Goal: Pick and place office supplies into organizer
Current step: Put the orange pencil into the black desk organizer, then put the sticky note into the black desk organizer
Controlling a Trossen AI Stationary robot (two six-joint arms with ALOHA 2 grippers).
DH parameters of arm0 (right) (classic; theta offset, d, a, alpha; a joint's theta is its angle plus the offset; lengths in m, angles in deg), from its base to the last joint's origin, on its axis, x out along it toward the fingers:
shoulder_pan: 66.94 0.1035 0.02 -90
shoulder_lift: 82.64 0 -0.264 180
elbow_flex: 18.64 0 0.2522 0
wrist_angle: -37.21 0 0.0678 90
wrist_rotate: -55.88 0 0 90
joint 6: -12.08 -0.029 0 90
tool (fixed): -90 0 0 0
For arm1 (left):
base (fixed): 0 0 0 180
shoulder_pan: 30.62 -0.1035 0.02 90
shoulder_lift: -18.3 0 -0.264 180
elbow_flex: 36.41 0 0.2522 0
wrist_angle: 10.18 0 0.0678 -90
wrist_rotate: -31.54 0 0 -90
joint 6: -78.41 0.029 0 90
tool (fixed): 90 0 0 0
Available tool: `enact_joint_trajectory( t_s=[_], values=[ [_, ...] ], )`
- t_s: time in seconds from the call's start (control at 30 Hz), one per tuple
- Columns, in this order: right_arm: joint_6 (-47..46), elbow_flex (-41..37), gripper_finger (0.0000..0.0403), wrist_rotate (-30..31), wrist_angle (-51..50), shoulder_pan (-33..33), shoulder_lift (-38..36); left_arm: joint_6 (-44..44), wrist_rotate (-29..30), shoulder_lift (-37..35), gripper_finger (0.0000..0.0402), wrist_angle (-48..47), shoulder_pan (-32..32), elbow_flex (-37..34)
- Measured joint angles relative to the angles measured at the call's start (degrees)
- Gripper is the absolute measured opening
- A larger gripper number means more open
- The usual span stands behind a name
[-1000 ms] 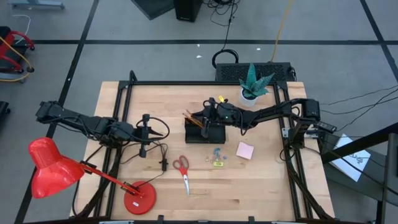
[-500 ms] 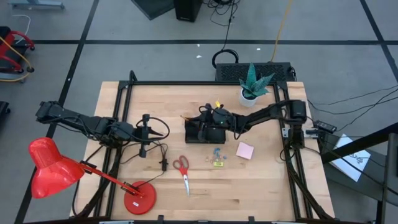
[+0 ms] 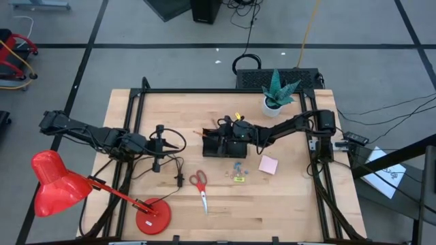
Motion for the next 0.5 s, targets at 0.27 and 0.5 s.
enact_joint_trajectory(
  t_s=[0.27,0.5],
  values=[
    [3.18,-0.02,0.0164,3.18,-0.73,1.07,-3.41,-0.17,0.00,0.00,0.0044,0.07,0.00,0.00],
    [7.87,0.00,0.0169,6.19,-8.62,2.83,-13.09,-0.17,0.00,0.00,0.0044,-0.06,0.00,0.00]
  ],
)
